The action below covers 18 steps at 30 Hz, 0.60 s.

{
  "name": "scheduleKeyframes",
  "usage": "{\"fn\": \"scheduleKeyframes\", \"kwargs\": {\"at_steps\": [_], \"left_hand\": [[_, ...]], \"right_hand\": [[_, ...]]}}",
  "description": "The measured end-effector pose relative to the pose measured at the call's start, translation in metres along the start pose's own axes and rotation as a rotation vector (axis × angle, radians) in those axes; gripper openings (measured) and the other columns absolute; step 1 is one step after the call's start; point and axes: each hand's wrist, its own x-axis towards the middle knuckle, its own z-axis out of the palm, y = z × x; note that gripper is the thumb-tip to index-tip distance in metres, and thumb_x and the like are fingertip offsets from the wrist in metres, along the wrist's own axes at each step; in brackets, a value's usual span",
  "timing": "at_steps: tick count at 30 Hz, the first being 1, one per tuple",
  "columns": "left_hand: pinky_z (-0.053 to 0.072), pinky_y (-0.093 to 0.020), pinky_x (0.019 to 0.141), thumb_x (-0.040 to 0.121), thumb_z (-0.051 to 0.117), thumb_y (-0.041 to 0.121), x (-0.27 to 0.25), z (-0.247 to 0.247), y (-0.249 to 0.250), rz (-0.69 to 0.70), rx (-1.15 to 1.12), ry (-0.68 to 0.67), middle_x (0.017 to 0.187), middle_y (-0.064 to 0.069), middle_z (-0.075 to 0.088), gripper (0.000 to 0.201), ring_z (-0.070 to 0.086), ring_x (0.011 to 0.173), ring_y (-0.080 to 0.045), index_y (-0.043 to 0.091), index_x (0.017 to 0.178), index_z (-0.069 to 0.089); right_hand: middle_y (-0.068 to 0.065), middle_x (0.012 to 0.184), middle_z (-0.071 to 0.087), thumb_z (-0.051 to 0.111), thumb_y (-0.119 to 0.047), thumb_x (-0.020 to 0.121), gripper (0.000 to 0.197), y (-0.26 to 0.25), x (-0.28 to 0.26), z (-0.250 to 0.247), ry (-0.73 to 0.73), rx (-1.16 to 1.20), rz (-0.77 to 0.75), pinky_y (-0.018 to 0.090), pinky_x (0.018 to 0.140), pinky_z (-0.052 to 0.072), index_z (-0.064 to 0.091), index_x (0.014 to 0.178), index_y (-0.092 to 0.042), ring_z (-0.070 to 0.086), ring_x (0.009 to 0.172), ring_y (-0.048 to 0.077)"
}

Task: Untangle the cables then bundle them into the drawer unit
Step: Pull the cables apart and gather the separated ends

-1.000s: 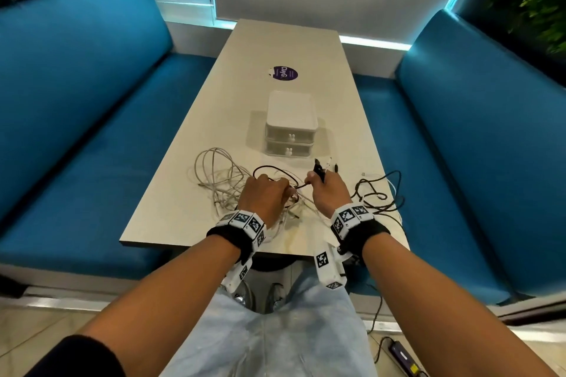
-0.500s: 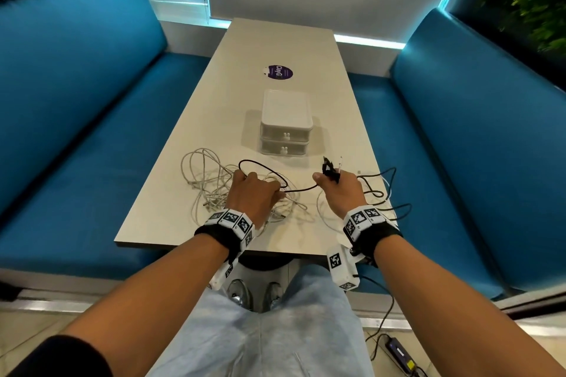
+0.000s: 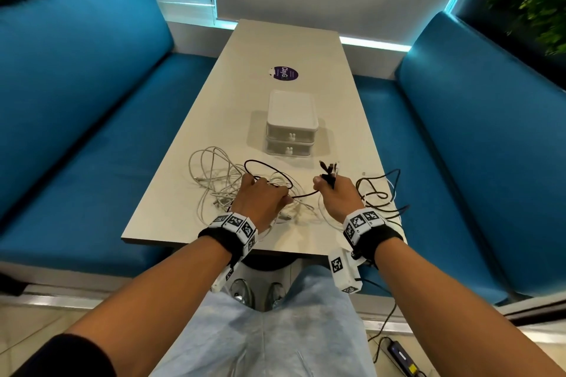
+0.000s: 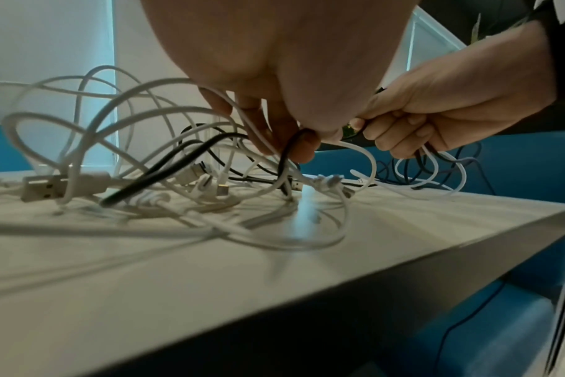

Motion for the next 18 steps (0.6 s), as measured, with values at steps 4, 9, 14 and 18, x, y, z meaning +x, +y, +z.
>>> {"fn": "scheduleKeyframes", "kwargs": {"at_steps": [4,9,14,18], "left_hand": [[0.022,-0.04,0.087,0.103,0.035,0.046,0.0,0.001,0.002,0.028,-0.008,-0.012,0.083,0.0,0.07,0.036,0.057,0.093,-0.025,0.024,0.089,0.06],[0.022,-0.041,0.091,0.103,0.036,0.046,0.0,0.003,0.004,0.058,0.016,-0.042,0.082,-0.001,0.069,0.034,0.056,0.092,-0.025,0.024,0.088,0.057],[0.023,-0.043,0.092,0.103,0.035,0.046,-0.001,0.006,0.004,0.077,0.051,-0.058,0.082,0.001,0.067,0.034,0.056,0.094,-0.025,0.024,0.092,0.058],[0.024,-0.044,0.094,0.104,0.034,0.045,-0.001,0.008,0.003,0.058,0.042,-0.056,0.086,-0.001,0.067,0.034,0.055,0.095,-0.025,0.025,0.095,0.059]], "right_hand": [[0.0,0.087,0.059,0.052,-0.023,0.099,0.011,0.001,0.0,-0.001,-0.031,0.123,0.012,0.028,0.078,0.036,0.056,0.099,-0.012,0.054,0.085,0.019],[-0.009,0.079,0.056,0.055,-0.025,0.098,0.014,0.006,0.005,0.002,-0.015,0.225,0.043,0.028,0.082,0.037,0.064,0.1,-0.014,0.05,0.077,0.01],[-0.02,0.063,0.046,0.054,-0.024,0.097,0.017,0.012,0.009,0.005,-0.025,0.306,0.102,0.017,0.059,0.029,0.07,0.093,-0.021,0.039,0.062,-0.002],[-0.003,0.084,0.061,0.039,-0.027,0.105,0.038,0.006,0.005,0.002,-0.063,0.101,0.074,0.027,0.075,0.039,0.071,0.093,-0.01,0.053,0.082,0.013]]}}
